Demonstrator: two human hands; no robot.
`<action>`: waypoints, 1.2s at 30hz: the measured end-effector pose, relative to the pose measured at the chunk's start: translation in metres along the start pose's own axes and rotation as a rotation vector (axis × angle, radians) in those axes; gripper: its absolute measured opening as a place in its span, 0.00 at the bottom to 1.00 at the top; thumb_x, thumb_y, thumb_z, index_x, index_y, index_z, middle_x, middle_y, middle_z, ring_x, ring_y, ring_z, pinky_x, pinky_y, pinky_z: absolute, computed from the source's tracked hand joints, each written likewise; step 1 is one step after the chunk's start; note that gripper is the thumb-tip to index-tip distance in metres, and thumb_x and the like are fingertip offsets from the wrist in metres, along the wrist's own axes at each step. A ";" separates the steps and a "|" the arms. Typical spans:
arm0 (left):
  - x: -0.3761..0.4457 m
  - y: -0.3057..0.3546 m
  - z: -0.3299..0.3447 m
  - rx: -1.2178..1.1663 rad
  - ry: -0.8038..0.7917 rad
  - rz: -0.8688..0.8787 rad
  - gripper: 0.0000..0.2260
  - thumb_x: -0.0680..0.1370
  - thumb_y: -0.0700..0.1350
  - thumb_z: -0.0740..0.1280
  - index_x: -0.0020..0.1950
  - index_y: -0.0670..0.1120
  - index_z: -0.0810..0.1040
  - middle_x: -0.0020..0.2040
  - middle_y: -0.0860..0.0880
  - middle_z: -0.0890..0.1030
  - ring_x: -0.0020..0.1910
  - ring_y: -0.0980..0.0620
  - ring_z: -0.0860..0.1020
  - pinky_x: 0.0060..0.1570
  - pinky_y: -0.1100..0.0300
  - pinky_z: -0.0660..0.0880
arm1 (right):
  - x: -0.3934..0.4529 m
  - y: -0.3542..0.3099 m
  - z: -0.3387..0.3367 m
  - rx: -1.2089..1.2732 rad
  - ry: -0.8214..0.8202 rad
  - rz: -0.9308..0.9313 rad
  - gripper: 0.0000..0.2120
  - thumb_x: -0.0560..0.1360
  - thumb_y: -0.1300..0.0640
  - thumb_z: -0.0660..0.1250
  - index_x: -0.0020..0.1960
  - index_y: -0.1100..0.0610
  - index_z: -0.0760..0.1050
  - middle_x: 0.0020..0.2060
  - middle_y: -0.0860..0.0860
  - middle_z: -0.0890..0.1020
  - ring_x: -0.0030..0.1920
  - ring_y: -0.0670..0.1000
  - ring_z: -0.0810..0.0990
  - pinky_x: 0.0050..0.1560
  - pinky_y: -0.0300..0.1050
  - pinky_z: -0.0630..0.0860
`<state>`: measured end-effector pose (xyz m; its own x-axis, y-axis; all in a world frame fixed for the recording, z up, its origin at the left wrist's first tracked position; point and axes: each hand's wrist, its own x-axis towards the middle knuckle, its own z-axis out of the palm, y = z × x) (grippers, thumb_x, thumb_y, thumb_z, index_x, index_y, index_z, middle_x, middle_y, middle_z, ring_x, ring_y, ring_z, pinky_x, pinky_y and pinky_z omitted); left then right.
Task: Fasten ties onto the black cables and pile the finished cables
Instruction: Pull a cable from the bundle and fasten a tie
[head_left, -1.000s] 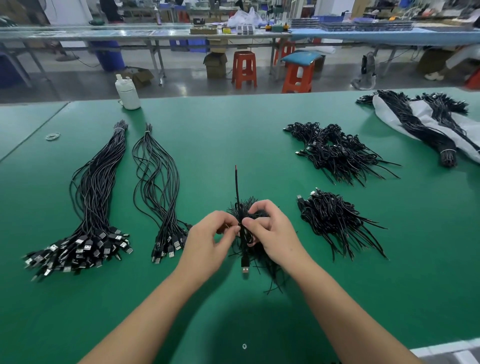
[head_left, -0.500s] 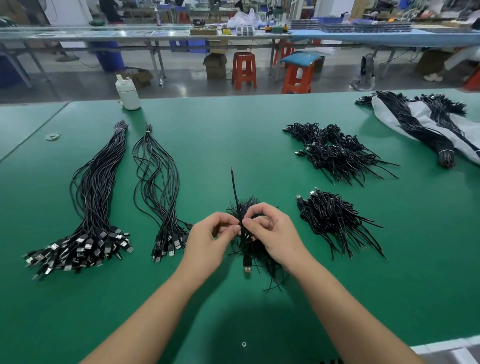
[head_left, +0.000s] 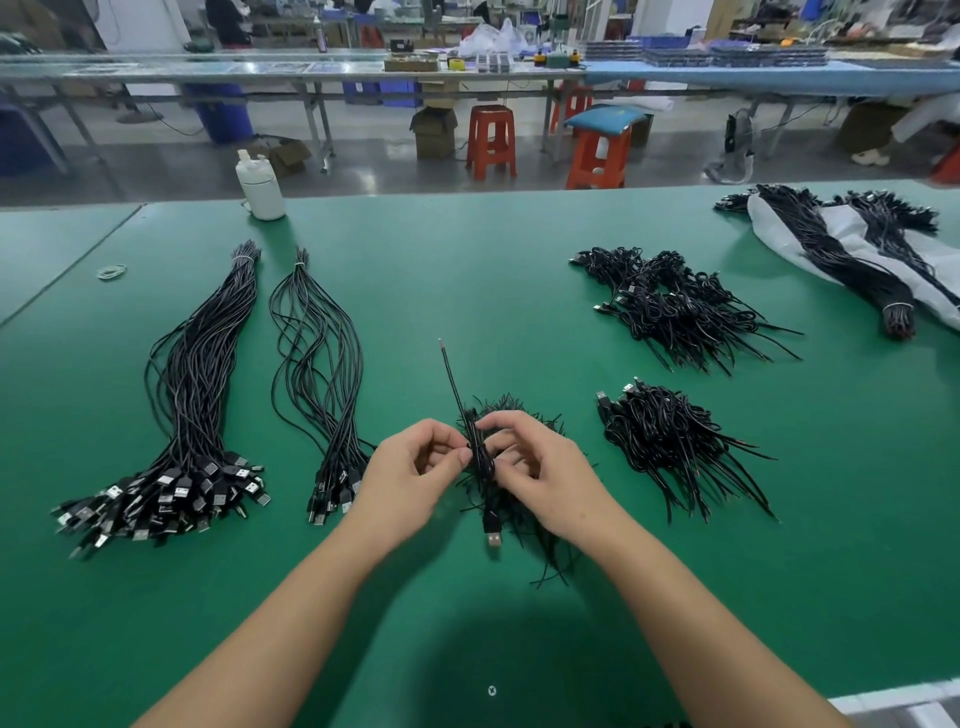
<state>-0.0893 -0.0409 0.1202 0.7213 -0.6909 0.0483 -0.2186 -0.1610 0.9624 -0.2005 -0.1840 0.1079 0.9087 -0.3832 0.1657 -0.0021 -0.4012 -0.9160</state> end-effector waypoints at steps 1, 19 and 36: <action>0.000 0.000 -0.001 -0.001 -0.004 0.003 0.04 0.77 0.37 0.71 0.44 0.44 0.80 0.35 0.50 0.77 0.35 0.54 0.72 0.37 0.67 0.70 | 0.001 0.000 0.001 0.005 0.016 0.005 0.22 0.75 0.68 0.65 0.60 0.45 0.77 0.47 0.48 0.82 0.38 0.46 0.76 0.47 0.43 0.77; -0.004 -0.005 0.005 0.242 0.025 0.250 0.09 0.78 0.41 0.70 0.43 0.55 0.77 0.39 0.56 0.79 0.39 0.56 0.76 0.42 0.69 0.71 | 0.000 0.000 0.001 -0.227 0.058 0.020 0.17 0.82 0.51 0.61 0.37 0.54 0.75 0.30 0.49 0.76 0.30 0.45 0.79 0.38 0.46 0.75; 0.018 -0.049 0.010 0.730 0.180 0.684 0.08 0.80 0.43 0.63 0.57 0.43 0.77 0.51 0.48 0.80 0.49 0.50 0.75 0.52 0.58 0.71 | 0.005 -0.004 -0.040 0.156 -0.184 0.466 0.16 0.83 0.53 0.59 0.44 0.61 0.78 0.33 0.53 0.78 0.30 0.50 0.76 0.37 0.43 0.78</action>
<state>-0.0724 -0.0527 0.0713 0.3663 -0.6894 0.6249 -0.9260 -0.2039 0.3178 -0.2124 -0.2179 0.1270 0.8846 -0.3332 -0.3263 -0.3741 -0.0890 -0.9231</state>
